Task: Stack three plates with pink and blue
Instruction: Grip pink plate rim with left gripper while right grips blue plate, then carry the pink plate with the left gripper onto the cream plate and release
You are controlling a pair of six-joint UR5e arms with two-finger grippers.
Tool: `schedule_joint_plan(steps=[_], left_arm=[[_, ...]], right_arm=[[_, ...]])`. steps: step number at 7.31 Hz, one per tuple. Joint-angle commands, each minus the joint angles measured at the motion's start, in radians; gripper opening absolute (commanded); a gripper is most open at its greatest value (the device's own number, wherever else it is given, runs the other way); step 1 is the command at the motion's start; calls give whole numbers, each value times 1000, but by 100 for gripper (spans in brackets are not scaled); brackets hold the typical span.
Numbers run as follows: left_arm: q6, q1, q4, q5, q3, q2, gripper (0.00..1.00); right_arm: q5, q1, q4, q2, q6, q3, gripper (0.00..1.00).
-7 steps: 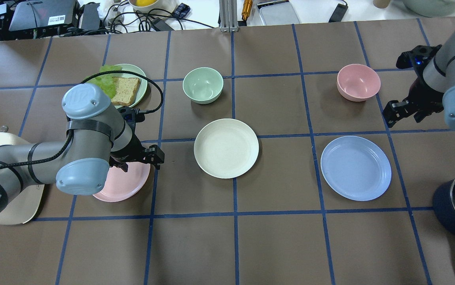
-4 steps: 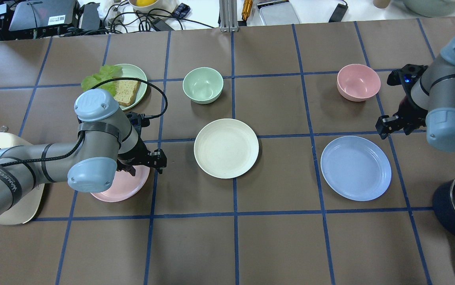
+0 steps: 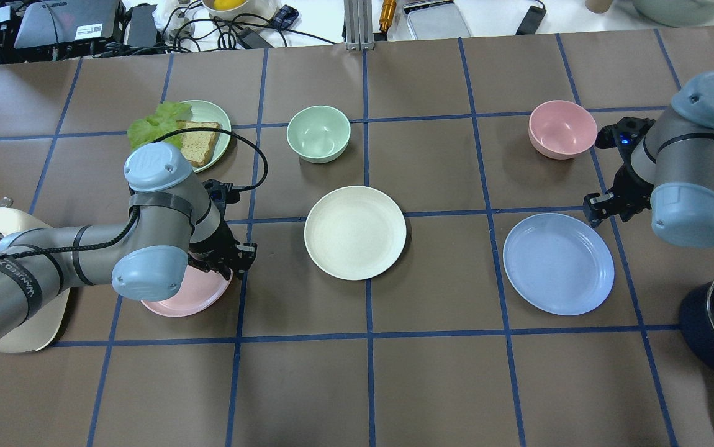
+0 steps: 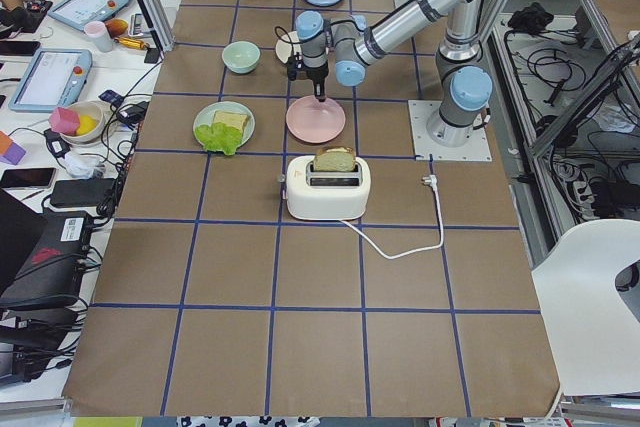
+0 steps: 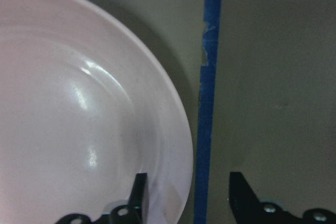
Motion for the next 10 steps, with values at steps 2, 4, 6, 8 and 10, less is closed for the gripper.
schedule_joint_plan(steps=[2, 4, 6, 8, 10], left_arm=[[5, -28, 12, 68, 83, 26, 0], [-28, -136, -30, 96, 181, 11, 0], [-169, -199, -186, 71, 340, -20, 0], [-283, -355, -225, 62, 460, -99, 0], [-289, -480, -223, 59, 514, -179, 0]], right_arm=[[5, -43, -17, 35, -26, 5, 57], [5, -43, -26, 49, -13, 16, 57], [12, -43, -58, 48, -13, 43, 55], [17, -43, -69, 48, -16, 56, 50], [17, -43, -69, 48, -18, 56, 40]])
